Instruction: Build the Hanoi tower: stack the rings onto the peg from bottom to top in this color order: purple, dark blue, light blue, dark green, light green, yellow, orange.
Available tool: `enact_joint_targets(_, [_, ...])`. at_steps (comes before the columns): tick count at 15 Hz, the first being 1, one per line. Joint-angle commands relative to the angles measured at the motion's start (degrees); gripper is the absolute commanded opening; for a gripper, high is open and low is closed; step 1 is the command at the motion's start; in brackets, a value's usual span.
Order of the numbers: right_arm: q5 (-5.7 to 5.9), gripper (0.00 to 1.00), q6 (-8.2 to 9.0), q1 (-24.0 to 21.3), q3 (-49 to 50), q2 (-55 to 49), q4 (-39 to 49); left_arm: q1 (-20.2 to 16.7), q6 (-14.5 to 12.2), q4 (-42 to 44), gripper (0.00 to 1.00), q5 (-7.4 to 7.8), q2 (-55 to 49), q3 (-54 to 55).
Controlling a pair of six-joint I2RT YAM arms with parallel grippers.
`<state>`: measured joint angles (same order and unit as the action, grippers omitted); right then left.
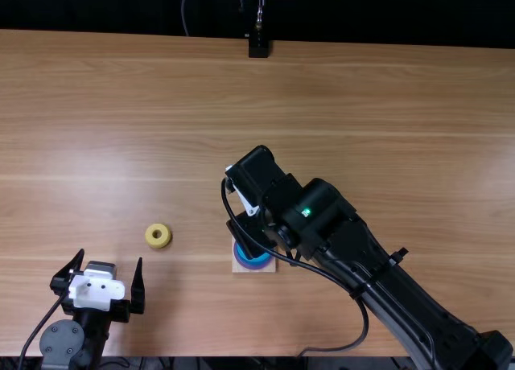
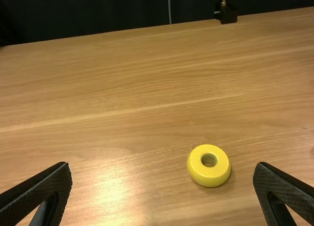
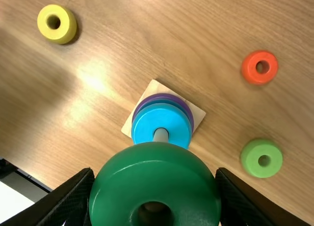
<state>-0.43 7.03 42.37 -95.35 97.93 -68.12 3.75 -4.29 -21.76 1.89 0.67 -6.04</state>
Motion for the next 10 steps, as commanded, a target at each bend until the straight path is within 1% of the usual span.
enact_joint_targets(1, [1.06,1.0,0.46,0.3,-0.7,0.7,-0.2,-0.1,-0.3,-4.8,1.0,0.32,-0.7,6.0])
enact_joint_targets(4, [1.06,1.0,0.57,0.3,0.4,0.7,1.0,-0.1,-0.3,-4.8,1.0,0.32,-0.7,6.0])
enact_joint_targets(7, [1.06,1.0,0.57,0.3,-1.7,0.6,2.0,-0.1,-0.3,-4.8,1.0,0.32,-0.7,6.0])
enact_joint_targets(9, [1.06,1.0,0.46,0.3,-3.7,0.5,5.6,-0.1,-0.3,-4.8,1.0,0.43,-0.7,6.0])
enact_joint_targets(10, [1.06,1.0,0.67,0.2,-4.2,0.4,8.3,-0.1,-0.3,-4.8,1.0,0.32,-0.7,6.0])
